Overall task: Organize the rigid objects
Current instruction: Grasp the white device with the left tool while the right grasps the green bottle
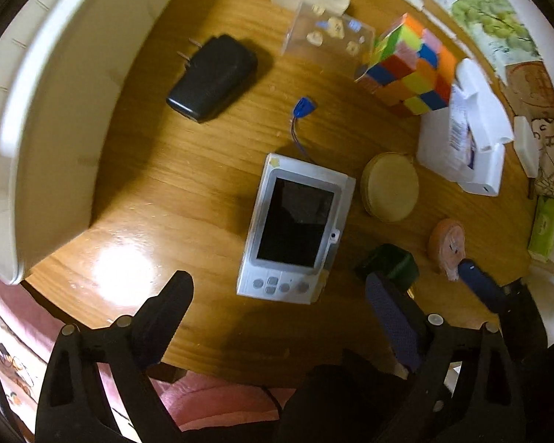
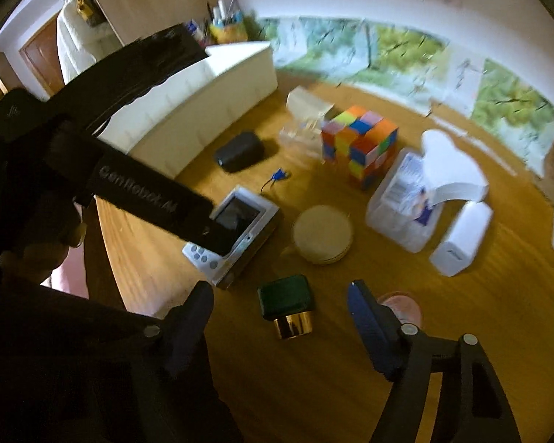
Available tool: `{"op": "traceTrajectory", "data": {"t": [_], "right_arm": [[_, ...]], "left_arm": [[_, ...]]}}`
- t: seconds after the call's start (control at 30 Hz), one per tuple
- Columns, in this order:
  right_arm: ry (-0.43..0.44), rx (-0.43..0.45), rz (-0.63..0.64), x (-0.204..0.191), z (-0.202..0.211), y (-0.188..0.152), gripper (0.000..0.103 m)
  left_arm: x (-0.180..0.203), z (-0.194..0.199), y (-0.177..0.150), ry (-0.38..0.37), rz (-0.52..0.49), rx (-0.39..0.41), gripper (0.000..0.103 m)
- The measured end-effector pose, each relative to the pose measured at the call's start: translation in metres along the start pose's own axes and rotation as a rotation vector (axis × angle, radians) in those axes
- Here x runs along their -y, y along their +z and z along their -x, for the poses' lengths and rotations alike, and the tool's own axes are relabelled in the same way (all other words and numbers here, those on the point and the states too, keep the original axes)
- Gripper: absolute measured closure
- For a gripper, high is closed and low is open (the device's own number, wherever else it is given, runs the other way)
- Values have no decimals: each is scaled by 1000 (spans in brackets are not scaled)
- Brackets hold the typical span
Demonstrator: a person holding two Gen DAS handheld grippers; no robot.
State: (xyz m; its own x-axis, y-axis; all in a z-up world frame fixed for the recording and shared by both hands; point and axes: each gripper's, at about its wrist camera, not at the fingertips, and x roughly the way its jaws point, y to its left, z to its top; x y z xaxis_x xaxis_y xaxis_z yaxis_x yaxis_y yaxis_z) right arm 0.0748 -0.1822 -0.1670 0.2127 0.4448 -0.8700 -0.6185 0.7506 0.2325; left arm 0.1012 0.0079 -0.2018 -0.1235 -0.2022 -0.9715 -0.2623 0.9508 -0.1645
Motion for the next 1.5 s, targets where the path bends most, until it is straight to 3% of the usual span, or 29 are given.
{"op": "traceTrajectory", "data": {"t": [0.13, 0.27, 0.63, 0.77, 0.97, 1.23, 1.3, 1.5], "right_arm": [[20, -77, 22, -3, -17, 3, 38], [9, -146, 27, -1, -31, 4, 40], [-20, -260, 33, -4, -48, -1, 50], [-44, -316, 43, -8, -58, -4, 54], [-83, -340, 59, -13, -63, -8, 63], [-123, -347, 74, -24, -69, -5, 65], [-125, -337, 71, -26, -70, -5, 72], [-149, -325, 55, -29, -59, -8, 72]], "left_arm": [[0, -12, 11, 1, 7, -52, 8], [1, -21, 19, 18, -7, -81, 10], [8, -38, 39, 72, -38, -159, 35], [16, -47, 47, 88, -50, -155, 36], [31, -45, 52, 73, -56, -136, 39], [17, -30, 21, 86, -67, -63, 40], [13, -24, 15, 93, -72, -37, 41], [9, 6, -6, 113, -96, 59, 42]]}}
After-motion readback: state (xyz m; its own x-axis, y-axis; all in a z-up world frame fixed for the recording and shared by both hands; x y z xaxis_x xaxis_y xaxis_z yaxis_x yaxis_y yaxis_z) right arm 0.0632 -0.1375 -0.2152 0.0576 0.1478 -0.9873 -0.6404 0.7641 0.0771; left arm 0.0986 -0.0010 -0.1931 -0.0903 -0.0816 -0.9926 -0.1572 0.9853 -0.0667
